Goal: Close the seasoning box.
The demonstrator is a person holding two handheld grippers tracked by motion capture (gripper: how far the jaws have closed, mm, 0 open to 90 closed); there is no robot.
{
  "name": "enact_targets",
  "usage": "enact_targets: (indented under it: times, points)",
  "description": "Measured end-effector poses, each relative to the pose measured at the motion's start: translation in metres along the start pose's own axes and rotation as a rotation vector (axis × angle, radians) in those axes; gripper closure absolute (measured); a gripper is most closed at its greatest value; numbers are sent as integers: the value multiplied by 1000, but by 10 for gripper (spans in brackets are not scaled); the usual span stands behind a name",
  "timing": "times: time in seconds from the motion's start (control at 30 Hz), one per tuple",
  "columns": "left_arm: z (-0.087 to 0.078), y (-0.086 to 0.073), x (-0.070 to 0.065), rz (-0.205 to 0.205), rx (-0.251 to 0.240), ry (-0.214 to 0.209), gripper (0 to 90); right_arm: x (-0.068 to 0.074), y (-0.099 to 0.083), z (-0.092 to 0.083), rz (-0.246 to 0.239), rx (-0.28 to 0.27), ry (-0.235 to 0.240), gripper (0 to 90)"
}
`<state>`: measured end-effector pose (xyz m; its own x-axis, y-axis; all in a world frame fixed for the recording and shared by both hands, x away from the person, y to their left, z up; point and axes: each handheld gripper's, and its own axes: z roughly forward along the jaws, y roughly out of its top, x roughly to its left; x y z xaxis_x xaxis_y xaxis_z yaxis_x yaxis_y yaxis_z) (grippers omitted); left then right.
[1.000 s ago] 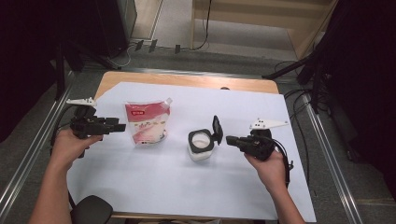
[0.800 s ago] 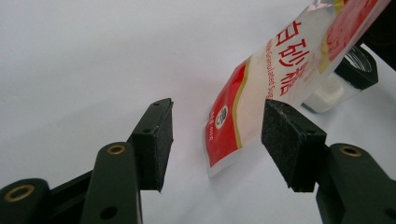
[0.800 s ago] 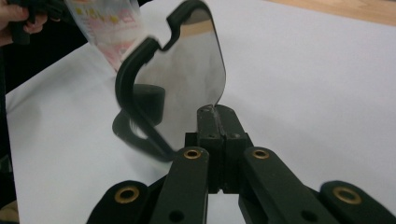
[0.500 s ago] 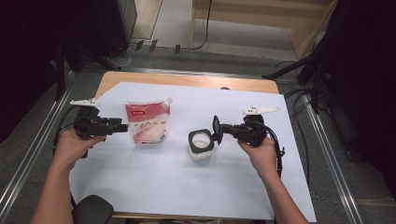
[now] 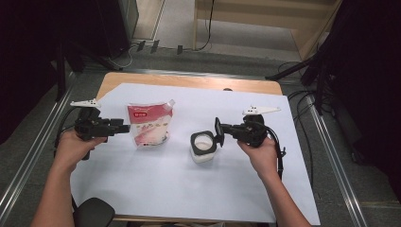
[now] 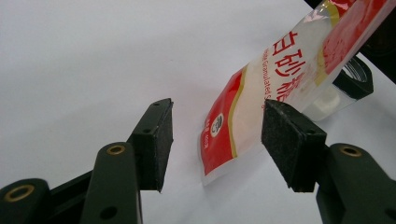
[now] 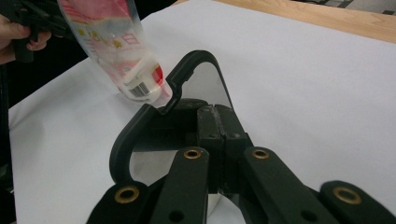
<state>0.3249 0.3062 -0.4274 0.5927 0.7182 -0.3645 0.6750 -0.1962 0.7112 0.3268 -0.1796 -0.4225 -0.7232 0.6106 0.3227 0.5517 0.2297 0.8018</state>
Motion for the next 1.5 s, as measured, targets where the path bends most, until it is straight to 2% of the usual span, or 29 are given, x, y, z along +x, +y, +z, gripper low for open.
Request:
enact_targets:
  times: [0.53, 1.07, 1.23, 1.33, 1.5]
  points:
    - [2, -1, 2, -8, 13, 8, 438, 13, 1, 8, -44, 14, 24, 900]
    - [2, -1, 2, -7, 11, 17, 432, 26, -1, 20, -75, 57, 43, 900]
    - [2, -1, 3, -9, 14, 23, 431, 29, -5, 27, -86, 79, 54, 900]
    - [2, -2, 4, -9, 8, 41, 426, 31, -6, 29, -91, 95, 54, 900]
    - [3, -1, 4, -8, 4, 50, 412, 32, -7, 30, -104, 96, 58, 888]
